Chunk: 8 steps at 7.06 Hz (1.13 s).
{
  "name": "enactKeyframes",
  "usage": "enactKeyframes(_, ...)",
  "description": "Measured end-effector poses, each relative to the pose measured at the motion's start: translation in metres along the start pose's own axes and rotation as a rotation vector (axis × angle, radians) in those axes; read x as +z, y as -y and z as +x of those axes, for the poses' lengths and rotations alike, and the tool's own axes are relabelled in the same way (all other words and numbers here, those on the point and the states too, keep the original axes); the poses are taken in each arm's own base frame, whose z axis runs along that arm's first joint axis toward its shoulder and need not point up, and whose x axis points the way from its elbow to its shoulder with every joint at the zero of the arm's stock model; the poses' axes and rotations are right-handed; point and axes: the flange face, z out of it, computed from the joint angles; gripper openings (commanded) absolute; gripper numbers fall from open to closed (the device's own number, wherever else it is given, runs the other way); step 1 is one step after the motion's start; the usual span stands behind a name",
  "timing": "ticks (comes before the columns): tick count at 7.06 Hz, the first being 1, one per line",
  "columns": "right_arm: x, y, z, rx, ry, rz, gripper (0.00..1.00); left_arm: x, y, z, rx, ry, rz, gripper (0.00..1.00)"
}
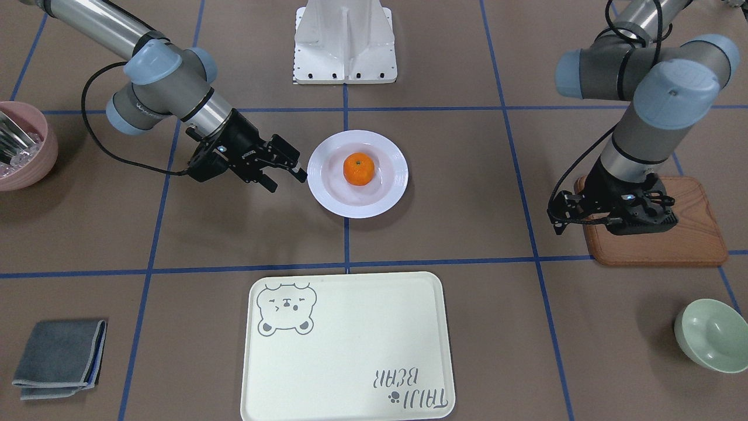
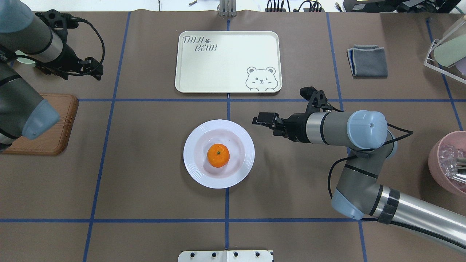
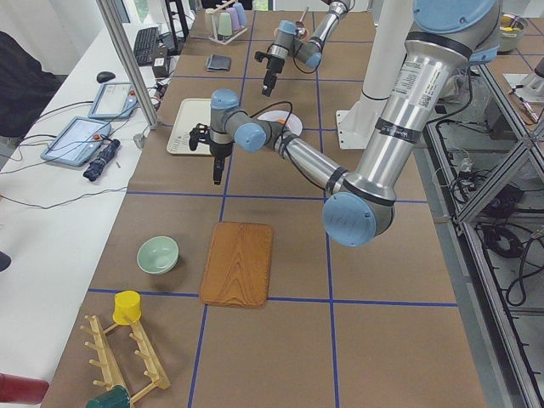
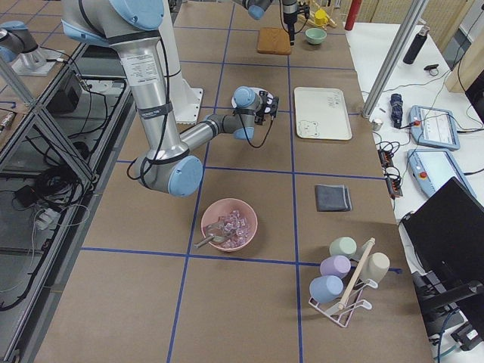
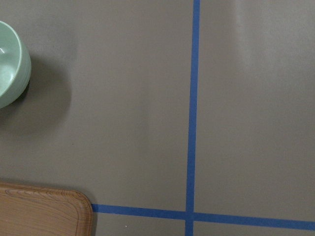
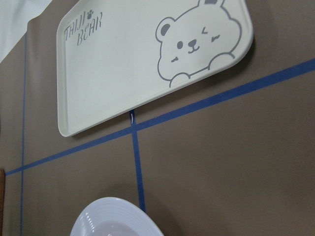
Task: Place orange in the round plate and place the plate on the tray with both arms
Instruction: 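Grasp the white plate rim with the right gripper while the left arm withdraws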
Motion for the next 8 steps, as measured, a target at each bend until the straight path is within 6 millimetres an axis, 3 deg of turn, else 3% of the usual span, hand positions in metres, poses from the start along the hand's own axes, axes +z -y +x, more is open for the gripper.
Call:
enactKeyframes(4, 0.026, -0.028, 0.031, 0.077, 0.130, -0.007, 1.00, 0.000, 0.001, -0.019, 0.006, -0.004, -0.023, 0.99)
enactKeyframes(8, 0.038, -0.055, 0.035, 0.084, 0.119, -0.050, 1.00, 0.002, 0.000, -0.022, 0.004, -0.001, -0.026, 0.99)
